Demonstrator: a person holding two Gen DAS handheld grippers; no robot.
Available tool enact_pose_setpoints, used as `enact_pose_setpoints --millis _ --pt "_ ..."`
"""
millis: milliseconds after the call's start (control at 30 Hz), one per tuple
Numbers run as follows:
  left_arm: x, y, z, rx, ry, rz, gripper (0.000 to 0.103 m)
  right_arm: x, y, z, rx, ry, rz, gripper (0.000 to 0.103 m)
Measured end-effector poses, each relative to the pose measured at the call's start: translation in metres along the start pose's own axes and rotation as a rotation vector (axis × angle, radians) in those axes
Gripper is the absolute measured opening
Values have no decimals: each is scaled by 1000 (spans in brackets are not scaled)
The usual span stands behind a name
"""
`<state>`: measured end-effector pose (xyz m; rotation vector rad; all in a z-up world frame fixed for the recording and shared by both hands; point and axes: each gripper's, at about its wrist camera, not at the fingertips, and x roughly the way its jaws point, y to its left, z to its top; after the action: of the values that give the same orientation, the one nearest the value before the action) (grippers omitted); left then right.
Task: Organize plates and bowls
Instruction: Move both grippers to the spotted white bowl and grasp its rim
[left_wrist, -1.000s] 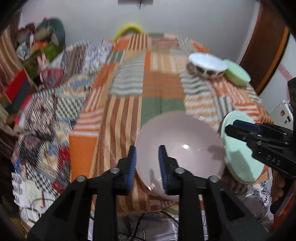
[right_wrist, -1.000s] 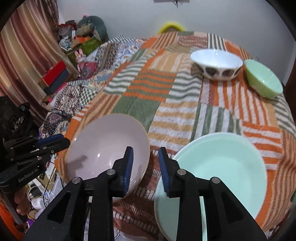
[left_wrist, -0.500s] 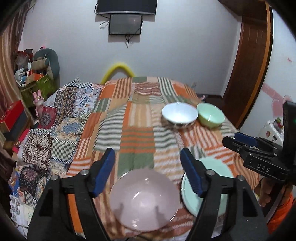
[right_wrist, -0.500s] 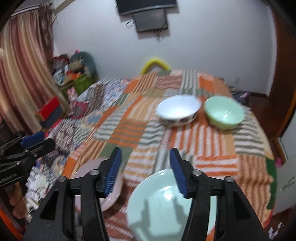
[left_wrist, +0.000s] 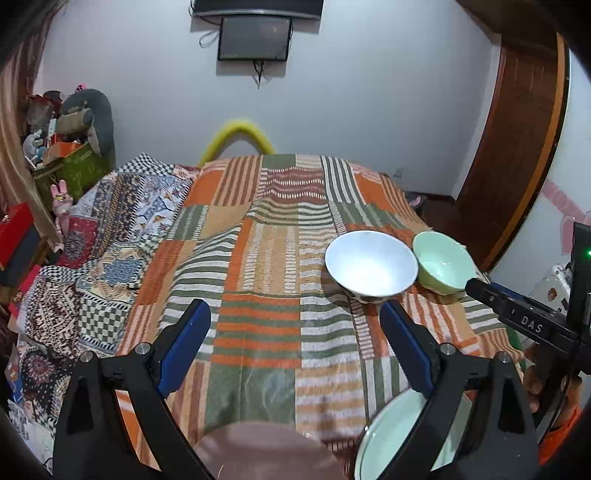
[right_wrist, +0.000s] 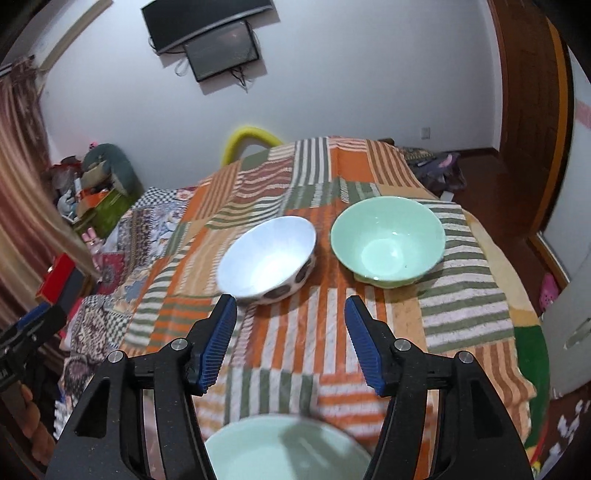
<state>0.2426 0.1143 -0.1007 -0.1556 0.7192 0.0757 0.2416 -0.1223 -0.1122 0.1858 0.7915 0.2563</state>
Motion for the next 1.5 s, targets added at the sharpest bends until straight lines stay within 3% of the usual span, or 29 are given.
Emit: enact_pose_setpoints --millis 133,300,600,733,867,1067,1200,1500 --pt "37 0 5 -2 37 10 94 33 2 8 -8 39 -13 57" --pt "78 5 8 -19 79 -6 93 74 4 13 -1 102 -1 45" --pt "136 6 16 -40 175 -98 68 104 -3 9 31 149 -3 27" --pt "159 1 18 -38 231 -133 52 104 1 9 -31 148 3 25" --pt "175 -5 18 -34 250 -140 49 105 4 8 -119 149 9 25" --pt "203 -12 17 -27 298 -140 32 111 4 11 -134 158 40 25" --pt "213 -21 18 -2 297 -157 10 113 5 12 -128 156 52 25" --pt "197 -32 15 66 263 -122 10 108 6 12 -107 173 61 24"
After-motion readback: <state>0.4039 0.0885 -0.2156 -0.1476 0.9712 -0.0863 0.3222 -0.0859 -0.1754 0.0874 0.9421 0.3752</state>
